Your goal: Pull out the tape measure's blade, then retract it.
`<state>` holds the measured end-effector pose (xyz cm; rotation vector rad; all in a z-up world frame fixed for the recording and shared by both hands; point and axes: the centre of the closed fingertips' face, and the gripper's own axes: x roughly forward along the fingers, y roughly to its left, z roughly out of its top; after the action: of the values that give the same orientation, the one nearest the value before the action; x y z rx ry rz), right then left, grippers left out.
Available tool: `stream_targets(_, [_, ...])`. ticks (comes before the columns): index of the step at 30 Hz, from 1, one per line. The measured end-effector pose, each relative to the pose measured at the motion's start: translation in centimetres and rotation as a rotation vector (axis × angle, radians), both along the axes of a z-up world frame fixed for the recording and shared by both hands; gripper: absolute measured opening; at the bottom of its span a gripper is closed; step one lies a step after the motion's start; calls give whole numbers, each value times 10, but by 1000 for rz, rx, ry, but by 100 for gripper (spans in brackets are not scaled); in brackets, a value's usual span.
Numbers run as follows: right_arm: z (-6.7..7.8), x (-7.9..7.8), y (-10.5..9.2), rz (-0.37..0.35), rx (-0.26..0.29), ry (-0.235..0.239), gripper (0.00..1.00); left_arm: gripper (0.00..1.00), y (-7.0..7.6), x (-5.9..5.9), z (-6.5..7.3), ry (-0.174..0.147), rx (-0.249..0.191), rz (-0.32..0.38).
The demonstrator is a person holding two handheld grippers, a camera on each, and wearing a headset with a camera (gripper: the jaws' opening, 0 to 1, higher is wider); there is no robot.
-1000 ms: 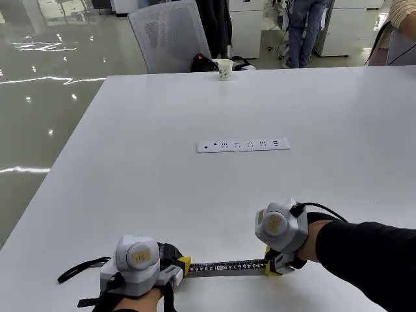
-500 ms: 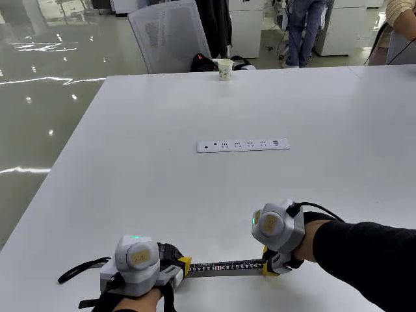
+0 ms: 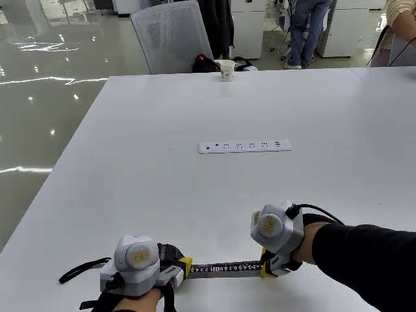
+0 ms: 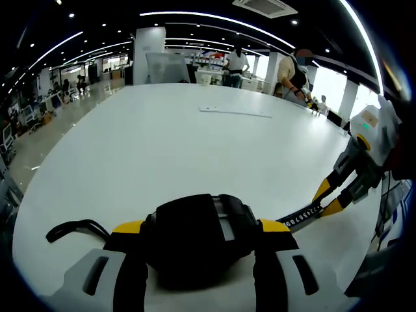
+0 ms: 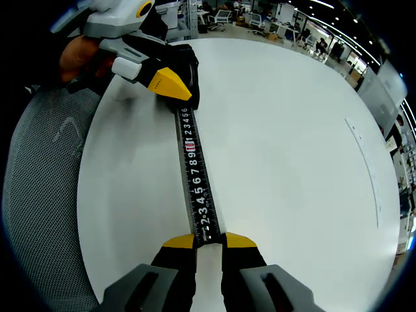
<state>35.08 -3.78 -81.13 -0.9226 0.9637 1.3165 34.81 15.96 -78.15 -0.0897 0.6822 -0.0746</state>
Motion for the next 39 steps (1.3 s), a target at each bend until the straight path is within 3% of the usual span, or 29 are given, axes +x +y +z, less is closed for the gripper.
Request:
stream_targets(3, [0,-1,4,-11,9,0,11,61,1,-1,0,-3,-18,3])
stream_targets(17, [1,-2,15,11,34,-2,11,61,1,-1,1,3,-19,-10])
stream_targets(22, [1,-3,17,46,31,-7,11,61,0,-2,0,3,-14,-16])
stream_targets(39, [-1,-2,26,40,22,-9,11,61,0,-2,0,14,-10,-19])
